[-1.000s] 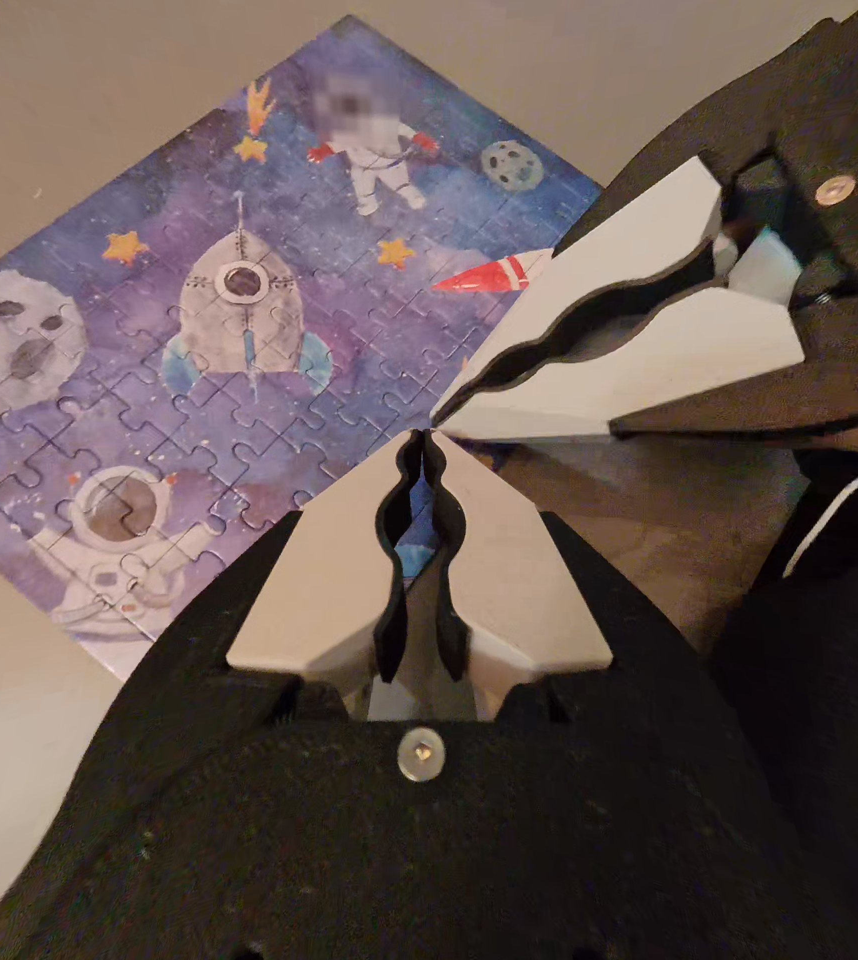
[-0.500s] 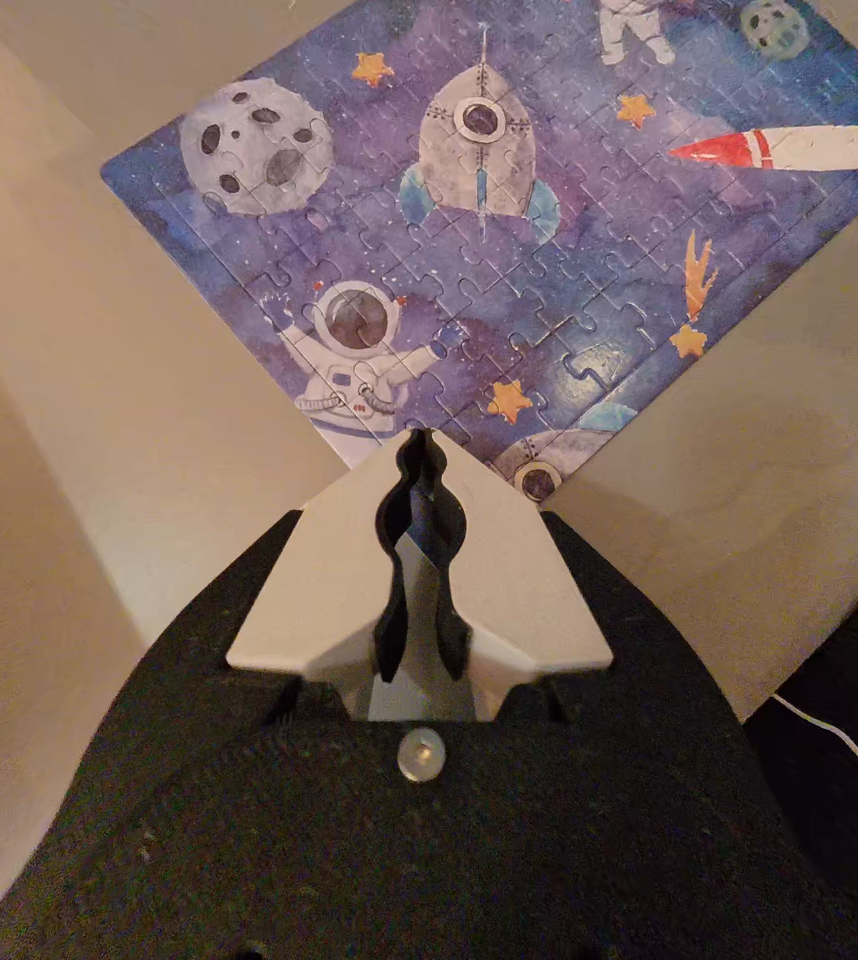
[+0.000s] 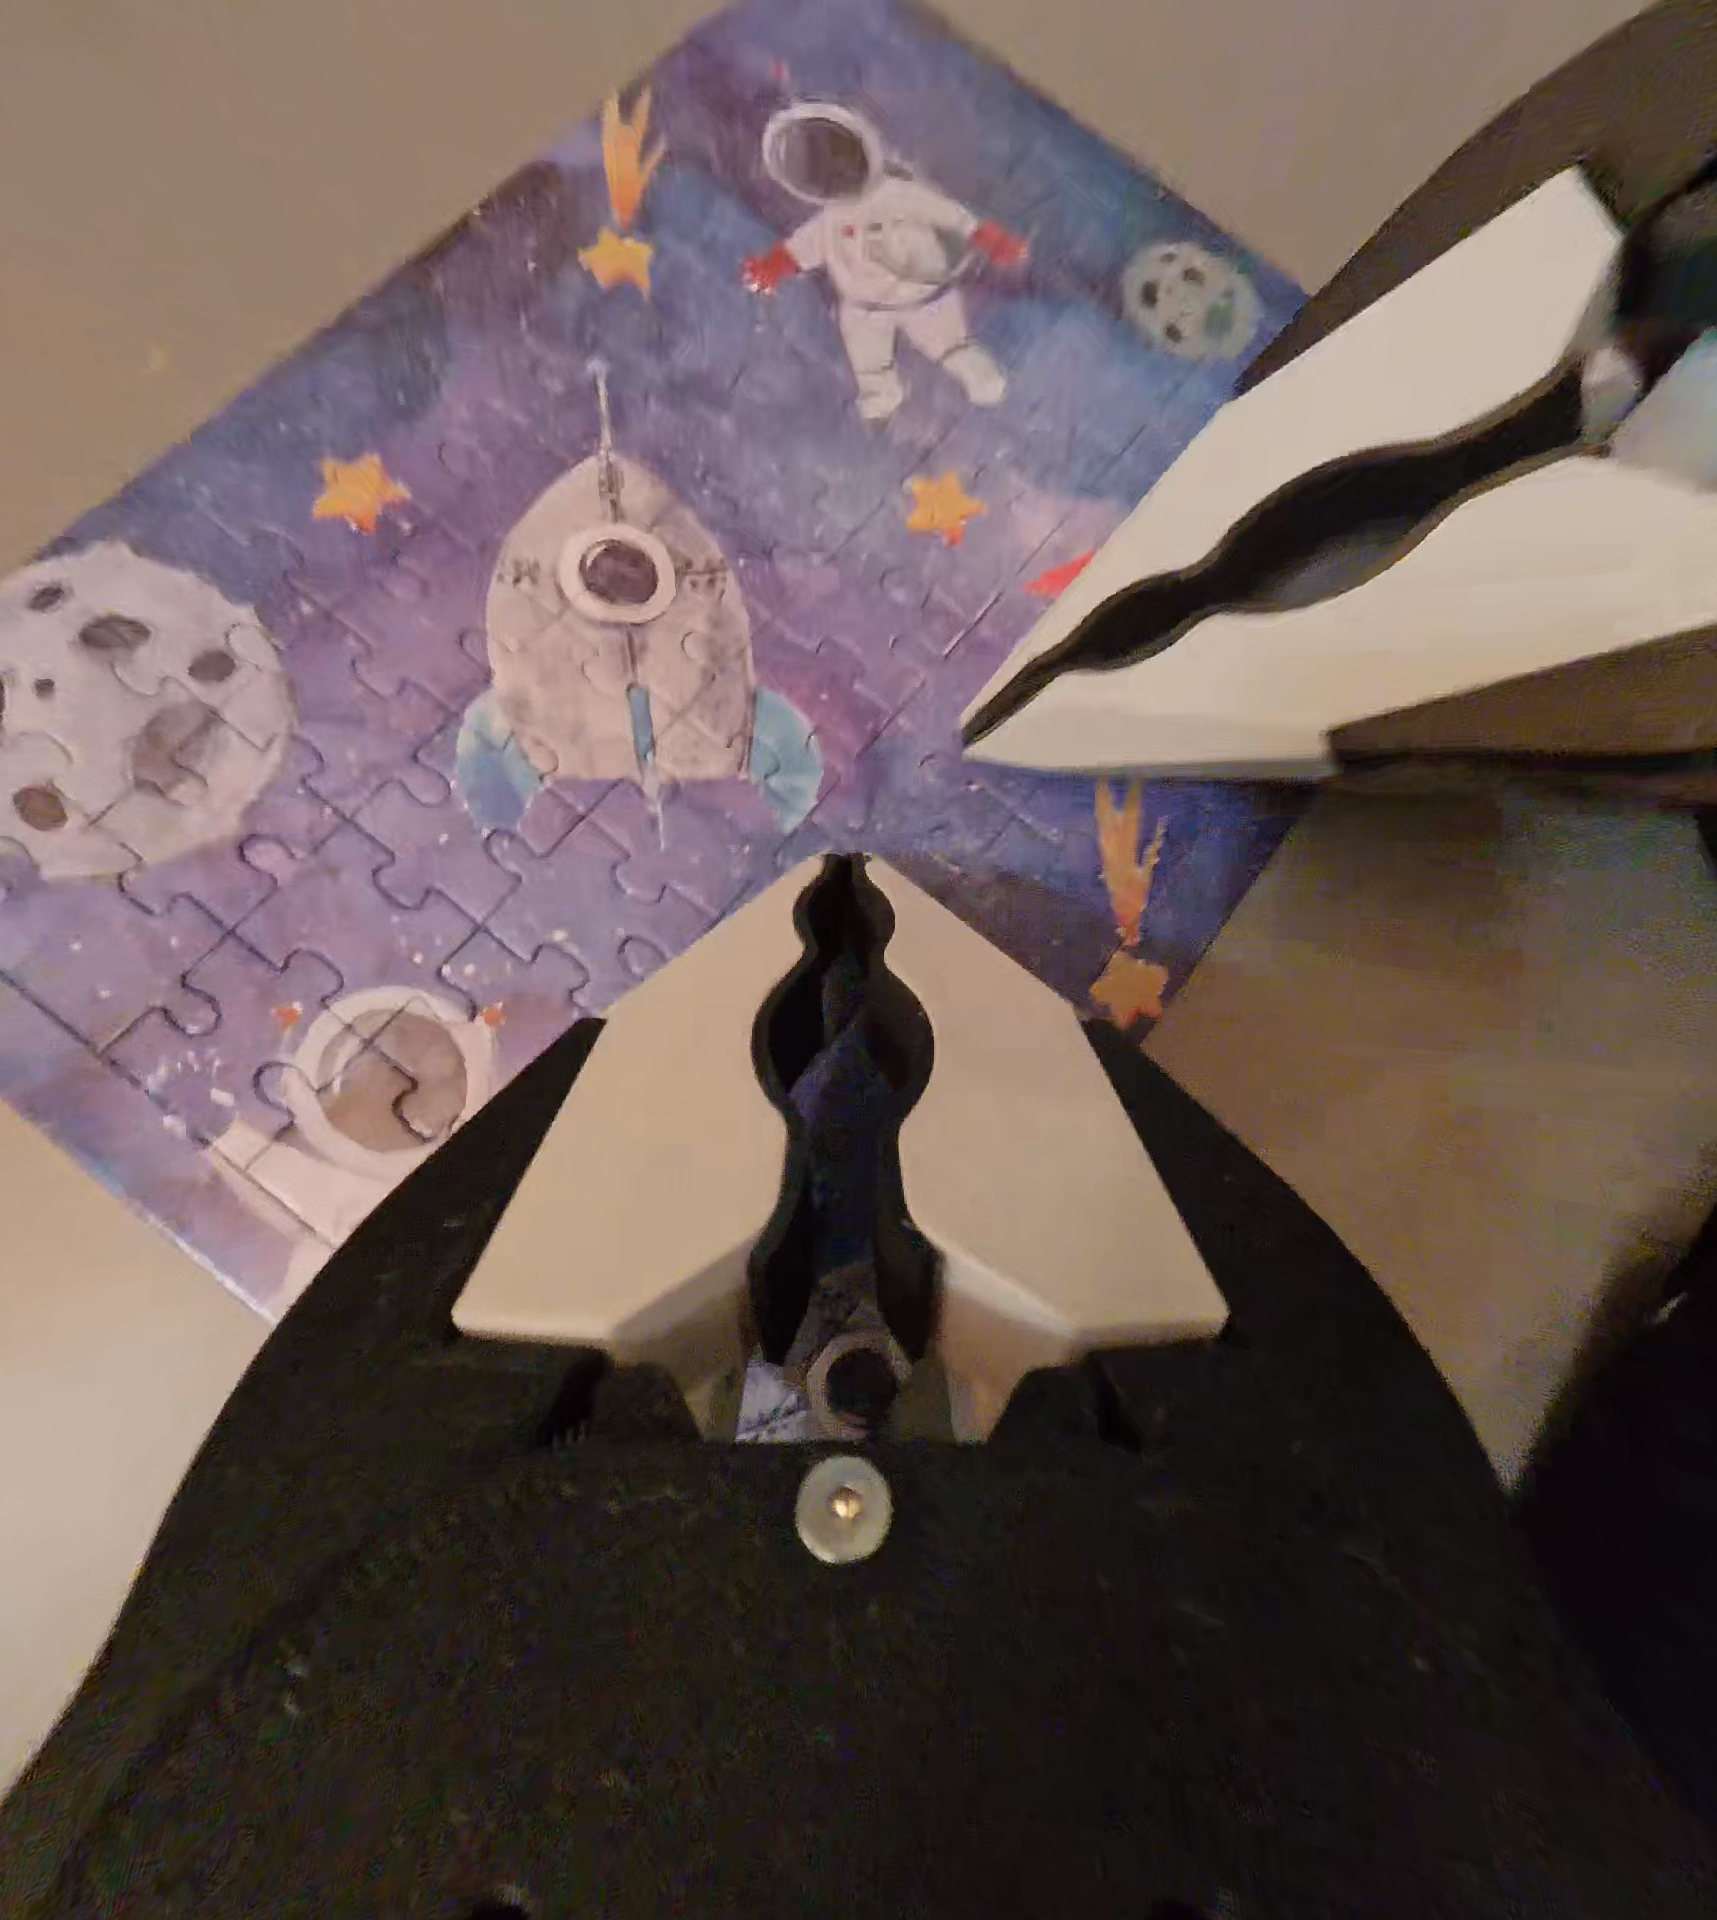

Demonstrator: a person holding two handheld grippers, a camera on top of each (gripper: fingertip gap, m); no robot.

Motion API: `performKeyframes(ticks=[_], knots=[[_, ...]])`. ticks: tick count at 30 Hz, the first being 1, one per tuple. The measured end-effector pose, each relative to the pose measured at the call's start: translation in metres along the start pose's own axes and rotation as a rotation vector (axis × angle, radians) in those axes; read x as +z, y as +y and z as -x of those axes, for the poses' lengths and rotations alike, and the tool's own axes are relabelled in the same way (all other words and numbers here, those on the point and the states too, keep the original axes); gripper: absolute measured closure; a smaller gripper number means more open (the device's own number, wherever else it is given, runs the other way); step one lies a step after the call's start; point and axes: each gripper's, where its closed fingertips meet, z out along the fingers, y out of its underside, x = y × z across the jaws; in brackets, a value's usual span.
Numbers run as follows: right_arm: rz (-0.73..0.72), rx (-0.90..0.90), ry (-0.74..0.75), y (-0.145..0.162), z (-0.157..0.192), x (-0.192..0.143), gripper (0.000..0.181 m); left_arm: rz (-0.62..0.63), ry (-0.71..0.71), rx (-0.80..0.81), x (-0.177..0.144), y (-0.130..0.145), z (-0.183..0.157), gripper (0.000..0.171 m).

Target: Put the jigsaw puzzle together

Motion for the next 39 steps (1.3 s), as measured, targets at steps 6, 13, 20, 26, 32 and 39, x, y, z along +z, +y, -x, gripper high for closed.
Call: performKeyframes(ticks=[6, 13, 20, 26, 32, 39], knots=[[0.071, 0.116, 0.215, 0.046, -0.081, -0.052, 0.181, 0.05, -0.093, -0.141, -0.037, 0.029, 0.059, 0.171], [-0.003, 0.062, 0.105, 0.0, -0.054, -0.023, 0.181, -0.041, -0.023, -0.155, -0.022, -0.004, 0.046, 0.171], [0.014, -0.011, 0.009, -0.018, -0.019, 0.017, 0.181, -0.021, 0.031, -0.077, 0.017, -0.021, 0.018, 0.17], [0.067, 0.129, 0.227, 0.032, -0.1, -0.039, 0.181, 0.019, -0.13, -0.152, -0.024, 0.013, 0.078, 0.171], [-0.006, 0.118, 0.129, -0.001, -0.083, -0.022, 0.181, -0.066, -0.052, -0.181, -0.02, -0.012, 0.068, 0.171], [-0.006, -0.017, 0.018, -0.037, -0.038, 0.035, 0.181, -0.021, -0.012, -0.084, 0.028, -0.034, 0.041, 0.17]])
